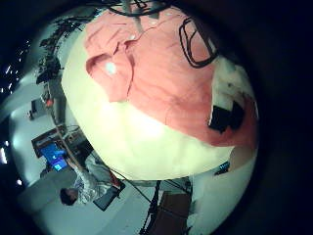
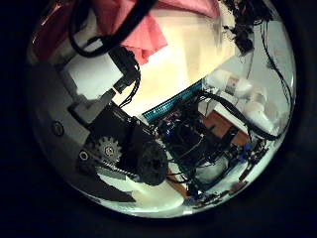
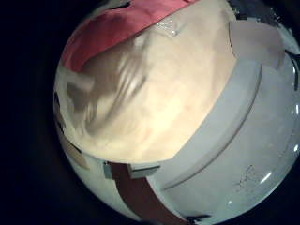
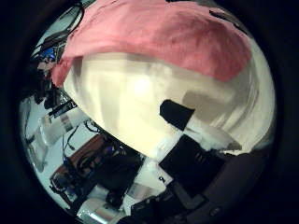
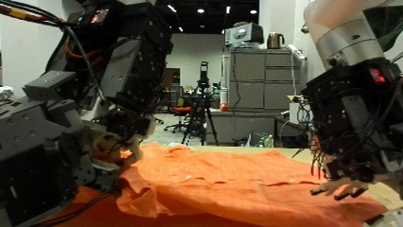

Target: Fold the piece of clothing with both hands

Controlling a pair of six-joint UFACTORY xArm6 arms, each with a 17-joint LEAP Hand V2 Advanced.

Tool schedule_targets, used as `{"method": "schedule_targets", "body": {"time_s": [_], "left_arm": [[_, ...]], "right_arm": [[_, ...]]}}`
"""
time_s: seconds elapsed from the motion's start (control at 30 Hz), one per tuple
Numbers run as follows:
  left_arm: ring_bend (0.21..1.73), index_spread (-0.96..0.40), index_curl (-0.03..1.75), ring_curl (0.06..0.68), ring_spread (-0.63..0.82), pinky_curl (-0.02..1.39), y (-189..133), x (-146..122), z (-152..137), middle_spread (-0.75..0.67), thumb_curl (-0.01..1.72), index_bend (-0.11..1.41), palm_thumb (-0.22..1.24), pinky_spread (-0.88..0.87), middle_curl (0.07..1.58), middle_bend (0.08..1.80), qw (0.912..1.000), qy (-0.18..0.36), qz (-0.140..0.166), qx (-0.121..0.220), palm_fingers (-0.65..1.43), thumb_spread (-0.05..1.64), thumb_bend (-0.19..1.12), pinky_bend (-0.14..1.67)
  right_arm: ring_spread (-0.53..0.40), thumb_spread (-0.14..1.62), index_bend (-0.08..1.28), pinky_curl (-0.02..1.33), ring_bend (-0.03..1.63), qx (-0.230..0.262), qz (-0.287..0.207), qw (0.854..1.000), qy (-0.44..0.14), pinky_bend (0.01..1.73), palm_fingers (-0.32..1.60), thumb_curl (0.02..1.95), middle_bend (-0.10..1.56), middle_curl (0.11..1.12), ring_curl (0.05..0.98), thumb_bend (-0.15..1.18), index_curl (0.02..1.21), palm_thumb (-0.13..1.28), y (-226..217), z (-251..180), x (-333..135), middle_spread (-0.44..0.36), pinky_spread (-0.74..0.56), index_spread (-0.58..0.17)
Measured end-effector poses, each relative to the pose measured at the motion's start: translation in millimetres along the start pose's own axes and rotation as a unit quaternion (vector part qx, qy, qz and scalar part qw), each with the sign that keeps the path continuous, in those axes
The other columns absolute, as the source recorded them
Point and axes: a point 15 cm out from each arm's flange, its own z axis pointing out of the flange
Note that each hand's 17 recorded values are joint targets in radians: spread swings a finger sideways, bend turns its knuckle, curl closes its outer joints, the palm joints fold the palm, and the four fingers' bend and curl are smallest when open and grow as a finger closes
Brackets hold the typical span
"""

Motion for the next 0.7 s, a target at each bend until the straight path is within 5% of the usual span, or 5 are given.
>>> {"method": "schedule_targets", "body": {"time_s": [0.17,0.33,0.47,0.7], "left_arm": [[1.37,-0.76,1.43,0.541,-0.44,0.61,-0.3,-2.3,-2.9,-0.6,0.79,0.28,0.93,-0.6,1.1,0.88,1.0,0.001,0.0,0.004,1.07,0.87,-0.01,1.26],[1.37,-0.75,1.46,0.54,-0.45,0.6,0.2,-3.2,-7.5,-0.61,0.8,0.25,0.93,-0.6,1.11,0.87,1.0,0.0,0.002,0.006,1.07,0.87,-0.01,1.25],[1.36,-0.74,1.49,0.54,-0.45,0.6,0.9,-3.4,-13.7,-0.61,0.8,0.24,0.92,-0.6,1.12,0.87,0.9999,0.002,0.007,0.012,1.07,0.88,-0.01,1.25],[1.36,-0.72,1.52,0.539,-0.45,0.6,13.4,0.4,-23.9,-0.61,0.8,0.2,0.91,-0.6,1.13,0.85,0.9996,0.012,0.025,0.002,1.08,0.88,-0.02,1.25]], "right_arm": [[-0.351,0.9,0.21,0.31,0.88,-0.004,0.007,1.0,0.023,0.78,1.11,0.36,0.5,0.49,0.372,-0.02,0.33,0.7,-2.4,3.5,7.7,-0.216,-0.56,-0.373],[-0.311,0.92,0.56,0.4,0.96,0.004,0.017,0.999,0.035,0.93,1.47,0.38,0.76,0.6,0.448,0.01,0.49,0.81,-3.7,-3.9,18.6,-0.224,-0.55,-0.41],[-0.272,0.98,0.79,0.48,1.08,0.015,0.022,0.999,0.036,1.07,1.42,0.45,0.96,0.67,0.503,0.08,0.61,0.98,-3.5,-15.3,27.4,-0.181,-0.45,-0.371],[-0.235,1.04,0.99,0.59,1.25,0.037,0.044,0.998,0.039,1.25,1.25,0.52,1.18,0.74,0.593,0.08,0.72,1.05,22.6,-47.0,37.6,-0.14,-0.33,-0.305]]}}
